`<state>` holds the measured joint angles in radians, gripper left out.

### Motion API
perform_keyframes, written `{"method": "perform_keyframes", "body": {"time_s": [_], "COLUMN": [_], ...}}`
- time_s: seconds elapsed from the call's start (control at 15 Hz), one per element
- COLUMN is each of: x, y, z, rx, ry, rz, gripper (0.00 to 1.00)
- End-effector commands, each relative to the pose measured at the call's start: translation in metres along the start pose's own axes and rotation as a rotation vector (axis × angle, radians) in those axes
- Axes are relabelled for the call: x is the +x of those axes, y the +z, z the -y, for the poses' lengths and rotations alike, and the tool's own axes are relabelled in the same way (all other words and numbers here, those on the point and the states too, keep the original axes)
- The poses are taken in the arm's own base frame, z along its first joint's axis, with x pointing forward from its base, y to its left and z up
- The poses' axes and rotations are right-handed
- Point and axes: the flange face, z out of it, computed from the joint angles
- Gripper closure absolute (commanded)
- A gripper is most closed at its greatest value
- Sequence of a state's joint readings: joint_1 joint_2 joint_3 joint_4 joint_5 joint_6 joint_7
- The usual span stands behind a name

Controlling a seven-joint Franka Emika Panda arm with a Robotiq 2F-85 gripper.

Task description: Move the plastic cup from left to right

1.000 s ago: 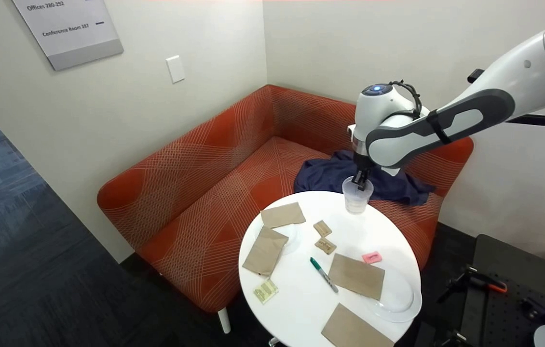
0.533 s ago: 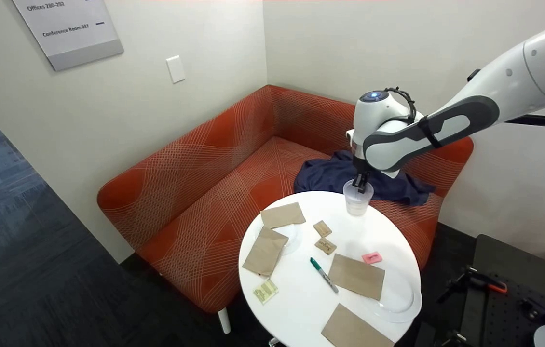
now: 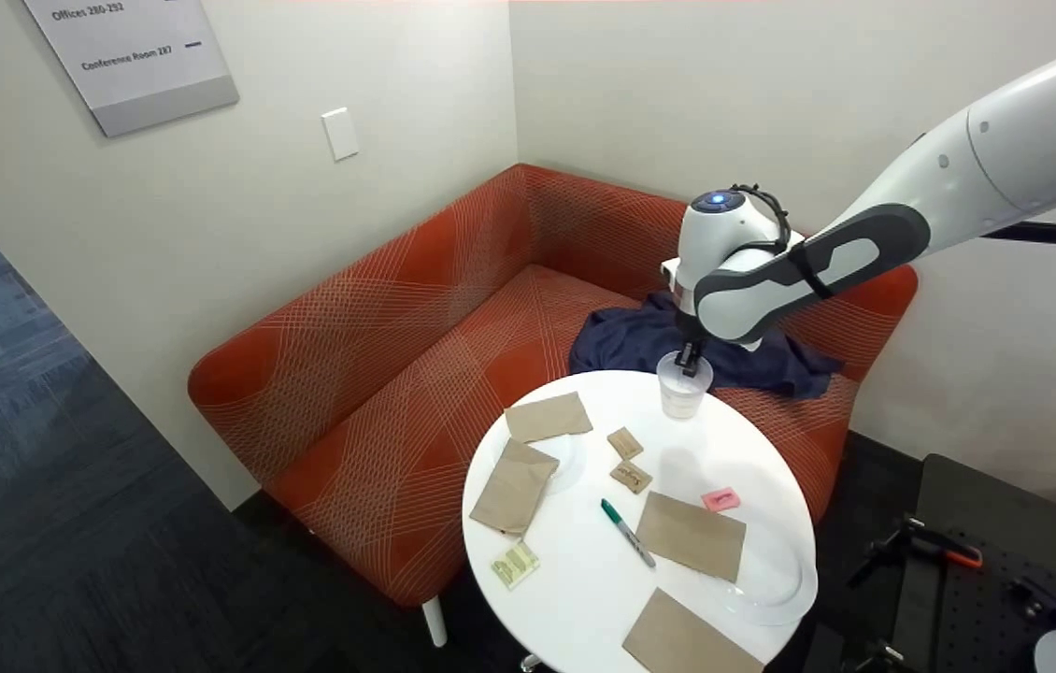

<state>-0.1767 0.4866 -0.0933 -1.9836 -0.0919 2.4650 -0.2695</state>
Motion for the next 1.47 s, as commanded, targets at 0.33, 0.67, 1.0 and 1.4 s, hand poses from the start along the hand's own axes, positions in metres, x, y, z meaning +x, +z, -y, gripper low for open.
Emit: {"method": "perform_keyframes", "body": {"time_s": [0.33,0.67,1.0,1.4], "x": [0.017,0.015,0.009,0.007], "y": [0.026,0.038,0.047,0.059], "z": [-0.007,-0.012,-0.022,-0.025], "rx": [0.011,0.013,0.017,0.025], "ry": [-0.023,-0.022,-0.025,-0.028], "rz": [-0.010,0.002,0.017,0.033], "gripper": [0.99,0.99,0.99,0.99]}}
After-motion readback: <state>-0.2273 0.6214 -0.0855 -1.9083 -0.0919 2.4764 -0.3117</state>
